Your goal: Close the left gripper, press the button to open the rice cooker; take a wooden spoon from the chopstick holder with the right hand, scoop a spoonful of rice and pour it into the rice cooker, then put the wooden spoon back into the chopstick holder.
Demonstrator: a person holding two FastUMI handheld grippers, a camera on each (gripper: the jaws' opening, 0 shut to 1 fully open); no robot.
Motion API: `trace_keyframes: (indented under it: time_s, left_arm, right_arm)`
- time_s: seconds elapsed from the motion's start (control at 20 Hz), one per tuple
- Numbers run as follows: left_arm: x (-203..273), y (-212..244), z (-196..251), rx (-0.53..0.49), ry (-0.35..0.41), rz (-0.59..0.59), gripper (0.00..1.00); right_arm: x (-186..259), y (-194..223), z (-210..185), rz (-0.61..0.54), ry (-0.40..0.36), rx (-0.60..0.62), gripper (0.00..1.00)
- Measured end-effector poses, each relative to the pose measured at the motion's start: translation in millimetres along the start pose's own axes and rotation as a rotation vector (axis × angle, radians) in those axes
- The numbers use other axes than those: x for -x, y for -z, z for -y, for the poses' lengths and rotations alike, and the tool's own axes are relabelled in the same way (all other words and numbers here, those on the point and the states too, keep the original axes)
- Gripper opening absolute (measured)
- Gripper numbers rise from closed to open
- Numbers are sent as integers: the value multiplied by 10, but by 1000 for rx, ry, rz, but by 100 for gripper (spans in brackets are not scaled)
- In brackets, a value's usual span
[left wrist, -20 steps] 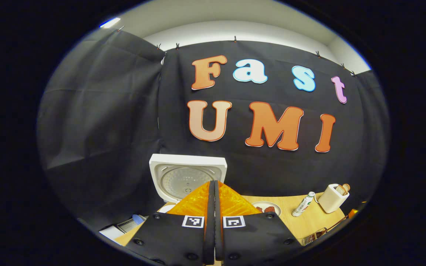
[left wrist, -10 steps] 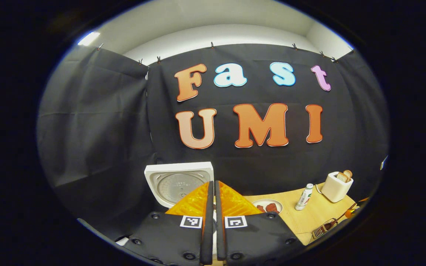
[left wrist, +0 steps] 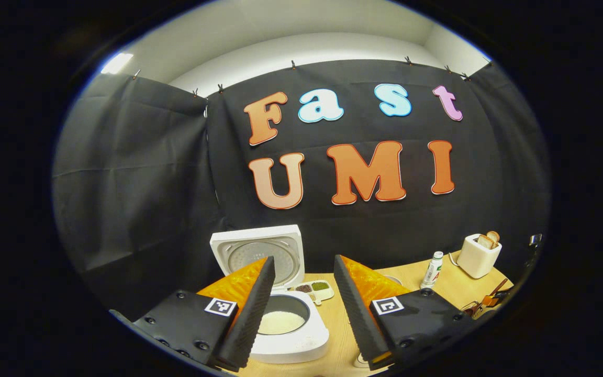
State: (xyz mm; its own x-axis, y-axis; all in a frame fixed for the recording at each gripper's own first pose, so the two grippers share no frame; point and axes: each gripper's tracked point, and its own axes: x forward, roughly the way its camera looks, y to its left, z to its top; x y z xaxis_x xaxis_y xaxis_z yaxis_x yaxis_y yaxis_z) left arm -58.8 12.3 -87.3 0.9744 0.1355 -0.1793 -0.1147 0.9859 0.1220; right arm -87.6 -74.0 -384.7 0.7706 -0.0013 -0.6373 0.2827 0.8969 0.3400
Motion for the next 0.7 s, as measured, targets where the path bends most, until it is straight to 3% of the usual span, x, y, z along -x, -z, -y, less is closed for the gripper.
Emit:
trace_keyframes:
  time_s: [0.25, 0.3, 0.35, 0.55, 0.7]
  left_arm:
    - [-45, 7, 111, -15, 16, -20, 76]
    - [-58, -2, 125, -17, 21, -19, 76]
    - [-80, -9, 142, -18, 28, -19, 76]
    - [-138, 27, 241, -34, 57, -27, 80]
    - [-160, 47, 266, -47, 84, -28, 76]
  right_arm:
    - [-95, 83, -24, 30, -28, -68, 64]
    - [-107, 76, -18, 40, -28, -82, 51]
    - [-111, 67, -45, 46, -36, -99, 50]
    - [-106, 40, -99, 63, -42, -156, 20]
    - [-109, 26, -119, 50, -17, -155, 13]
